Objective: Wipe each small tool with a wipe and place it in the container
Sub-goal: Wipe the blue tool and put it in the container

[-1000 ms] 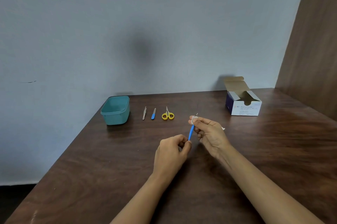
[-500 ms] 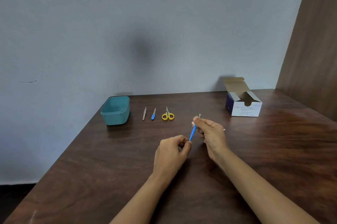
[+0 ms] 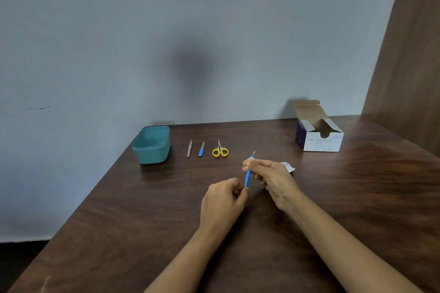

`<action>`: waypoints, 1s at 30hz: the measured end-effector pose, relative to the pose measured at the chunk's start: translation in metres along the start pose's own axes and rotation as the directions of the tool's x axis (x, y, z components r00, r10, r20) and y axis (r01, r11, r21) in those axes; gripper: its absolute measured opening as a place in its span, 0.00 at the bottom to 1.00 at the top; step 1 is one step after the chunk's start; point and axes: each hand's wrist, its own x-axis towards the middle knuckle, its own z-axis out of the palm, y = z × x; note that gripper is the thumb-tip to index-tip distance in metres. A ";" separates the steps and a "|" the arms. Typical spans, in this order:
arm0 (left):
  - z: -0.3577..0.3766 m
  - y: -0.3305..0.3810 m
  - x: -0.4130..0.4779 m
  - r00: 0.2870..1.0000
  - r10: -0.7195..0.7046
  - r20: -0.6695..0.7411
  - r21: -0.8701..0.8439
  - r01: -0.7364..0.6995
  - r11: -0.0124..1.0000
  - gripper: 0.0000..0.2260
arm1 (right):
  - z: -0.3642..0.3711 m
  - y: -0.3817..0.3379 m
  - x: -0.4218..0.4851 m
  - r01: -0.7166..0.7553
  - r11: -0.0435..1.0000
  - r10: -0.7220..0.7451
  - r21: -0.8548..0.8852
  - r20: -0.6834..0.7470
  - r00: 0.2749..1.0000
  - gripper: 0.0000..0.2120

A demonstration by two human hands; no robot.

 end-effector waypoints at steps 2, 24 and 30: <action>0.000 0.000 0.001 1.000 0.001 0.003 0.000 -0.001 1.000 0.07 | 0.001 0.000 -0.001 0.000 1.000 0.001 0.005 -0.025 1.000 0.06; -0.002 -0.005 0.006 0.997 -0.018 -0.072 -0.122 0.009 0.992 0.08 | 0.014 0.005 -0.010 0.062 0.987 -0.061 -0.148 0.011 0.998 0.03; 0.004 -0.003 0.006 1.000 0.016 -0.005 -0.151 -0.017 0.988 0.05 | 0.003 -0.007 -0.005 0.067 0.997 -0.059 0.048 -0.161 0.985 0.04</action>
